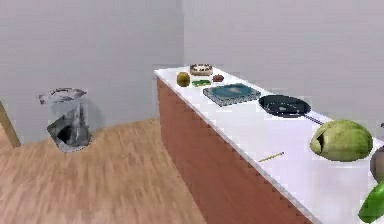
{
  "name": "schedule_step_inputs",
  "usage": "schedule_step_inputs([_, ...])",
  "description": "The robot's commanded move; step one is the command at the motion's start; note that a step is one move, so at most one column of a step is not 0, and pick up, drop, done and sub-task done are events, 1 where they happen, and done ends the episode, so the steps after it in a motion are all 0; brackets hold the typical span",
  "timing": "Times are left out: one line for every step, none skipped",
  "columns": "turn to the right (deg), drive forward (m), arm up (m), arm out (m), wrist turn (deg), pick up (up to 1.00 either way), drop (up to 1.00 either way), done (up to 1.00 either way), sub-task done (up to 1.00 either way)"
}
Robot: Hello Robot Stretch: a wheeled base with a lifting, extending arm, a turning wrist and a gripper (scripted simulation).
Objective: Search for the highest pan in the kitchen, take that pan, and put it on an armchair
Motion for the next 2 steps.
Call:
schedule_step_inputs([0.0, 0.45, 0.00, 0.00, 0.0, 0.00, 0.00, 0.00, 0.00])
schedule_step_inputs([-45.0, 0.00, 0.00, 0.00, 0.0, 0.00, 0.00, 0.00, 0.00])
